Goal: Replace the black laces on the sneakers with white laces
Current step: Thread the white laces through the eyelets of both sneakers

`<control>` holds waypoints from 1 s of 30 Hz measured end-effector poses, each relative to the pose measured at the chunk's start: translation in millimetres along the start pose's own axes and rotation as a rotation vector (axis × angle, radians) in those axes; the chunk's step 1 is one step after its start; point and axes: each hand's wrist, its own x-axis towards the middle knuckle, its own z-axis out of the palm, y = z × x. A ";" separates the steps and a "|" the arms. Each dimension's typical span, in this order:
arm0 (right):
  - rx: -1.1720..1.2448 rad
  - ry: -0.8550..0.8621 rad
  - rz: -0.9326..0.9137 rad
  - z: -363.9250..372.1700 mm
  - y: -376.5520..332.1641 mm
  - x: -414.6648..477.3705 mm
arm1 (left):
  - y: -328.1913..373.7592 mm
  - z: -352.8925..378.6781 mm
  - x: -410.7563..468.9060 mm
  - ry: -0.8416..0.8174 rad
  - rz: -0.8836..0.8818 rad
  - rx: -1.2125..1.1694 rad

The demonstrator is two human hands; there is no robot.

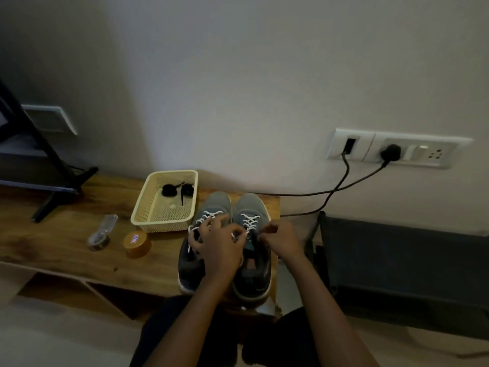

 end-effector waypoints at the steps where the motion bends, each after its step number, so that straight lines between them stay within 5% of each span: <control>1: -0.015 -0.024 -0.015 0.2 1.5 -0.5 | 0.8 3.1 -1.8 -0.011 0.019 0.081; 8: -0.238 -0.023 -0.159 8.1 11.6 5.5 | -6.2 33.8 8.5 -0.073 0.109 0.346; 24: -0.281 0.029 -0.125 15.2 6.5 7.0 | -2.8 54.5 13.8 0.002 -0.069 0.078; 30: -0.184 -0.010 -0.108 13.6 9.4 8.8 | -4.6 57.1 16.2 -0.006 0.003 0.130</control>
